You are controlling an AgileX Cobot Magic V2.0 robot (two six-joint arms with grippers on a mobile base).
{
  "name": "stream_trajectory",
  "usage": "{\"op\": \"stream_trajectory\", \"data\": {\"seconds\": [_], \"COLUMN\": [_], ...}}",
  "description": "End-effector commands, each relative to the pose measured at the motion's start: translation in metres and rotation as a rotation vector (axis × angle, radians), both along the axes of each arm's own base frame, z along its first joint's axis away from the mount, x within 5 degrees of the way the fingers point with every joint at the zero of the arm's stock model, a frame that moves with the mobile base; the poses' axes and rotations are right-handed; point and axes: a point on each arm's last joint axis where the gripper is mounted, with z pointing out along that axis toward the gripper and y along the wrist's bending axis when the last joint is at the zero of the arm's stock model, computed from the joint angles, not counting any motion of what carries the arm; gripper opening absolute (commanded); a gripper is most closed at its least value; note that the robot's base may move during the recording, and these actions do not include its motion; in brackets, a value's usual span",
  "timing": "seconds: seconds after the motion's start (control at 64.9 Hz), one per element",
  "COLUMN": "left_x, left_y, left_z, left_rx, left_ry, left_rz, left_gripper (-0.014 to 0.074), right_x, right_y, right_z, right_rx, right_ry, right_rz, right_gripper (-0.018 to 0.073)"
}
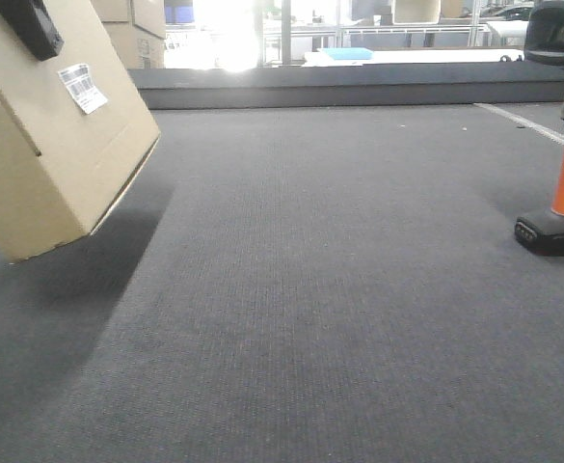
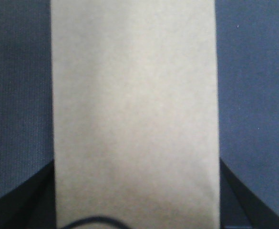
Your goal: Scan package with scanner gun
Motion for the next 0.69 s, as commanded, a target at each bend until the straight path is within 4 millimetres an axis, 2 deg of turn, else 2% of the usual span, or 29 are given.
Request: {"op": "stream_trajectory", "data": {"seconds": [0.0, 0.077, 0.185, 0.463, 0.678], "left_x": [0.001, 0.001, 0.001, 0.002, 0.002], "left_y": [-0.002, -0.002, -0.002, -0.002, -0.002], "left_z": [0.005, 0.005, 0.005, 0.005, 0.005], "left_rx": [-0.015, -0.015, -0.007, -0.007, -0.007], "left_ry": [-0.035, -0.037, -0.039, -0.041, -0.041], "left_rz": [0.003, 0.004, 0.003, 0.004, 0.004], "left_gripper": [-0.0111, -0.0111, -0.0111, -0.0111, -0.0111], "right_x": [-0.001, -0.002, -0.001, 0.021, 0.038], "right_y": [-0.002, -0.004, -0.005, -0.005, -0.005], "right_z": [-0.019, -0.032, -0.038, -0.057, -0.065], "right_rx": [0.011, 0.021, 0.02, -0.034, -0.011], "right_ry": [-0.049, -0.099, -0.115, -0.067, -0.149], "right_rz": [-0.026, -0.054, -0.066, -0.044, -0.047], "right_gripper": [-0.016, -0.016, -0.016, -0.016, -0.016]}}
